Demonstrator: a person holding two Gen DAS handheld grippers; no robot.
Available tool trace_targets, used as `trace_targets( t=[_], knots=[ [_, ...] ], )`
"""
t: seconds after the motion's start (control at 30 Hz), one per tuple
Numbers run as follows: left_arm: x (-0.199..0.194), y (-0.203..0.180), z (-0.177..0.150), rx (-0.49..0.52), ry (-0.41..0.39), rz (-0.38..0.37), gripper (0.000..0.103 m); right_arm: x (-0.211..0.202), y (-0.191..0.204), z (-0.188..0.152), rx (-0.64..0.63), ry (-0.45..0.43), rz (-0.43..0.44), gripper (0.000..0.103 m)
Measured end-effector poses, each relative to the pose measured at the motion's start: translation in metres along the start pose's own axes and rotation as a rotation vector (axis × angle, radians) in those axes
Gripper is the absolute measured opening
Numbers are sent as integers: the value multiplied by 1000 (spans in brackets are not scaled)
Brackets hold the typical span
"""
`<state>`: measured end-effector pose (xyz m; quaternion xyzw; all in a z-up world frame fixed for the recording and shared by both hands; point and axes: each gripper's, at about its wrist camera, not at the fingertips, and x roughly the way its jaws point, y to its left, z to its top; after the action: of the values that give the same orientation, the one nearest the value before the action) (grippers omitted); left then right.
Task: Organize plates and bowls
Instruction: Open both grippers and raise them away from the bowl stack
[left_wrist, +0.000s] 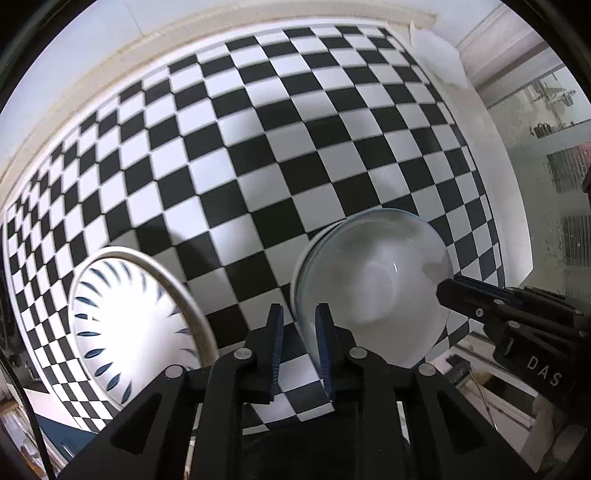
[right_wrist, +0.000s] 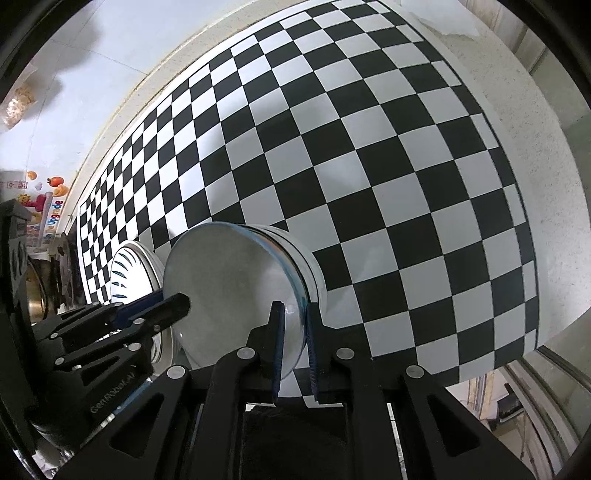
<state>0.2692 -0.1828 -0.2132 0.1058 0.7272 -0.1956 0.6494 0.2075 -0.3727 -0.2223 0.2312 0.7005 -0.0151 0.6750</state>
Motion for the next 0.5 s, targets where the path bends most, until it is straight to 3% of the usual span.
trace_targets(
  t=[0.1,0.17,0.23,0.3,0.37,0.5],
  knots=[
    [-14,9,-13,-52,-75,8,25,-11,5,-9,-23,-25,-10,29],
    [-23,14,-24,-59,-104,14,27,-21,8,-18,-32,-50,-7,45],
    [-32,17,-33,-61,-133,12,38,-31,12,-29,-46,-80,-14,54],
    [-43,20,-42,-58,-179,18,71,-40,16,-39,-57,-112,-25,64],
    [-56,23,-52,-59,-234,15,83,-49,20,-48,-70,-138,-42,74],
    [-81,28,-69,-65,-312,24,83,-67,31,-70,-86,-185,-55,81]
  ],
)
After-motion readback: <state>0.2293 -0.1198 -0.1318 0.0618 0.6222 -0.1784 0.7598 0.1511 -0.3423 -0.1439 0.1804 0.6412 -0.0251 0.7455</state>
